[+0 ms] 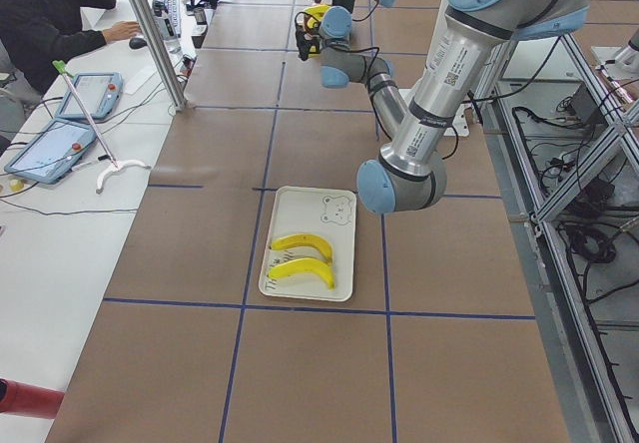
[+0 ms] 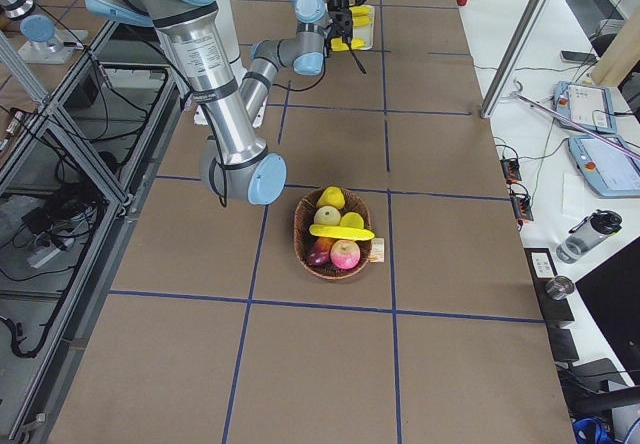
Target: Transfer all bananas from basket to plate
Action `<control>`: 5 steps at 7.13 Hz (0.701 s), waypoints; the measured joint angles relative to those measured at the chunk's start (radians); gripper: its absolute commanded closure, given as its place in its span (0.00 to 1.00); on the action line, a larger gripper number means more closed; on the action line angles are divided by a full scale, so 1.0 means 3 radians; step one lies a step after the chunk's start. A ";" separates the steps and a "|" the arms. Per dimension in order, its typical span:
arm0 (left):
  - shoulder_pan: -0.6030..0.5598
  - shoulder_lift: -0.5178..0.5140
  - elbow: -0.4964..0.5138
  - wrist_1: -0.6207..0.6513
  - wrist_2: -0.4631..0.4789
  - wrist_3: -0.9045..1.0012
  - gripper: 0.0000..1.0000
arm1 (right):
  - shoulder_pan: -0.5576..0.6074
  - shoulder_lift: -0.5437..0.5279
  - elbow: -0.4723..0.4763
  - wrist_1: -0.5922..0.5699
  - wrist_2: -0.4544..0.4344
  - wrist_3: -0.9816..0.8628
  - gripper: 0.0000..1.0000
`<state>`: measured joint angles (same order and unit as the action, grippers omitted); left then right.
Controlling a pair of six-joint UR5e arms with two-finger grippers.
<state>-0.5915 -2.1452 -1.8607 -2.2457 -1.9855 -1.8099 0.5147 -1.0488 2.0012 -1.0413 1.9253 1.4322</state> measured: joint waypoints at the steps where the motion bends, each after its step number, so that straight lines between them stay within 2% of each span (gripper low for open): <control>1: 0.0009 -0.0015 0.0016 -0.0003 0.0005 -0.0002 0.97 | -0.0006 -0.0001 0.0009 -0.0001 0.0000 -0.0003 0.99; 2: 0.0011 -0.0016 0.0017 -0.0005 0.0005 0.0004 1.00 | -0.0010 -0.0008 0.0017 -0.0001 0.0000 -0.0006 0.79; 3: 0.0007 -0.0010 0.0016 -0.0004 0.0004 0.0017 1.00 | -0.0009 -0.0025 0.0035 -0.0002 0.0003 -0.0008 0.01; 5: -0.0049 0.0007 0.0023 0.0009 0.0001 0.0023 1.00 | 0.0001 -0.0058 0.0093 -0.0028 0.0007 -0.0007 0.00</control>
<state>-0.6062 -2.1432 -1.8537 -2.2430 -1.9851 -1.8031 0.5150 -1.0662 2.0293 -1.0497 1.9274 1.4300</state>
